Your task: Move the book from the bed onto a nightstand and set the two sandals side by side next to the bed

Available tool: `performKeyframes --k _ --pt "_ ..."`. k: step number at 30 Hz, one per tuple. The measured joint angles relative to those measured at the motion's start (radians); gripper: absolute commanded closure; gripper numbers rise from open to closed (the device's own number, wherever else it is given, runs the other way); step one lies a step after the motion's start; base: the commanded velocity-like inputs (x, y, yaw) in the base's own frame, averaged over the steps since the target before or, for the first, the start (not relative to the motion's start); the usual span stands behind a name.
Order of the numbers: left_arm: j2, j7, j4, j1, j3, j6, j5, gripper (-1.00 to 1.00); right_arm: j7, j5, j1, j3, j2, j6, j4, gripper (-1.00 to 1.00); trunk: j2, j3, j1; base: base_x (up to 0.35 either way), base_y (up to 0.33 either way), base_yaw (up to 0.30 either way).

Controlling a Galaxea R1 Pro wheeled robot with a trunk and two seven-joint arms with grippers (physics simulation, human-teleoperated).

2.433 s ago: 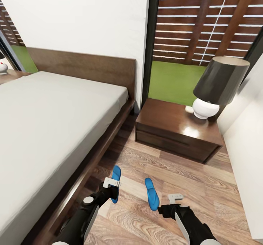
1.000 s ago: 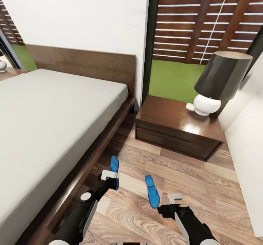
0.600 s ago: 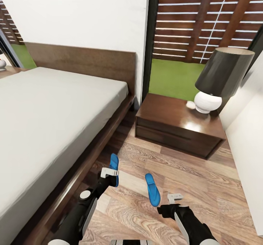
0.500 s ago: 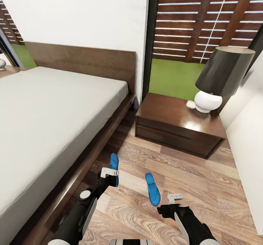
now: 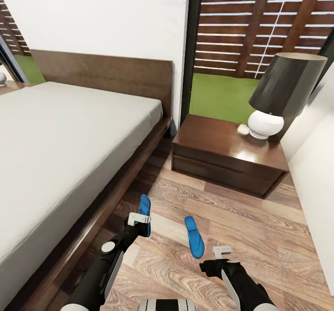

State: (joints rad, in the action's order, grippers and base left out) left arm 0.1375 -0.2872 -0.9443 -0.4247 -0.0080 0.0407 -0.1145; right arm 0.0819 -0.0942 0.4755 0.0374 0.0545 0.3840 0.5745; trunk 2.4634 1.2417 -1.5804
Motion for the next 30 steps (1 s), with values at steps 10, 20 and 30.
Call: performKeyframes --k 10,20,30 --pt "0.0 -0.001 -0.001 0.0 0.0 0.0 0.0 1.0 -0.002 0.0 0.0 -0.001 0.007 0.0 -0.039 -1.0 0.037 0.035 -0.022 0.0 0.0 0.0" --pt "0.0 -0.002 -0.002 0.0 0.0 0.0 0.001 1.0 -0.002 -0.001 0.0 -0.001 0.008 0.0 -0.041 -1.0 0.038 0.05 -0.024 0.0 0.0 0.0" --pt "0.0 -0.002 -0.002 0.0 0.0 0.0 0.001 1.0 -0.001 -0.002 0.0 -0.001 0.008 0.0 -0.041 -1.0 0.038 0.05 -0.024 0.013 0.0 0.0"
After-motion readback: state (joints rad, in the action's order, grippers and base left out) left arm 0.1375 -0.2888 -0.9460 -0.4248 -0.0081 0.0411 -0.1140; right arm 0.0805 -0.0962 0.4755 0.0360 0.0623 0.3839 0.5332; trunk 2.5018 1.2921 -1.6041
